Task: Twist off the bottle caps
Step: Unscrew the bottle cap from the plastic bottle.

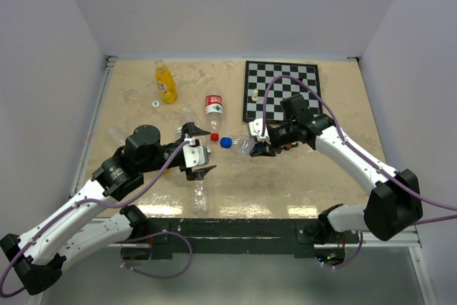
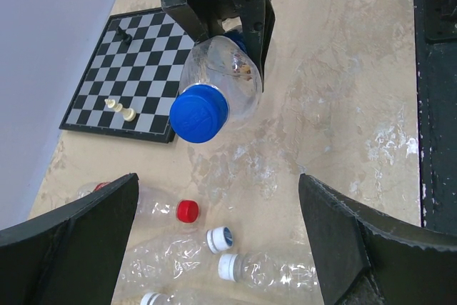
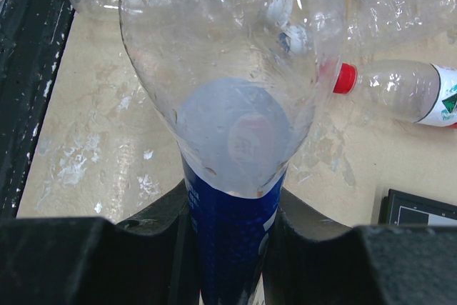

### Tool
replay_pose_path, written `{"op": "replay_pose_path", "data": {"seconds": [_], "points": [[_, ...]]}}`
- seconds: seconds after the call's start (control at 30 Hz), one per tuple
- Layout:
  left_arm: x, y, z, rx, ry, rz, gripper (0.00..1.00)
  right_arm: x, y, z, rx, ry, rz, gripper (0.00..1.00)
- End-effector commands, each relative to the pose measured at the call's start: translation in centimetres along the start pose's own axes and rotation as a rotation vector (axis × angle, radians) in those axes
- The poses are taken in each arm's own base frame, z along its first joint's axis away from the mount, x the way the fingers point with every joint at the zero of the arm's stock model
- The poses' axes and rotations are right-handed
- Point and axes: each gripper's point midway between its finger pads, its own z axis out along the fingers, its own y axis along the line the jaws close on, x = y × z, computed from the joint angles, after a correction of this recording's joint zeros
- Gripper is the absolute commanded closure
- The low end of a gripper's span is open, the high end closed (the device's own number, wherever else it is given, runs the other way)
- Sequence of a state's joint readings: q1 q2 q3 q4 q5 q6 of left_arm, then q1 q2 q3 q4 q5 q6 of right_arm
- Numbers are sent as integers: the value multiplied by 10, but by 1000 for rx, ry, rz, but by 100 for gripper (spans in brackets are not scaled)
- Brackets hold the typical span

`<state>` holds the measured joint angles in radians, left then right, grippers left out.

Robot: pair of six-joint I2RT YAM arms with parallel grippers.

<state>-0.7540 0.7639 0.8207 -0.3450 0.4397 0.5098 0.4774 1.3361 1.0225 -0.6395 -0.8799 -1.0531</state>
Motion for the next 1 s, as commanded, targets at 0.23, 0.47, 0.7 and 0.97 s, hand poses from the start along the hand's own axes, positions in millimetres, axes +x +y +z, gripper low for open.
{"op": "replay_pose_path", "data": {"seconds": [0.23,0.47,0.7,0.97], "points": [[-23,5,-3,3,-65,51,2,-12,-7,-3,4,-22,-35,100],[-28,-1,-3,39,-91,62,2,-12,-5,-2,-4,-24,-36,100],[-32,-4,6,79,-118,53,6,-10,-4,0,-13,-20,-32,100],[-44,9,13,41,-148,40,17,-13,-4,-2,-13,-27,-43,100]]}}
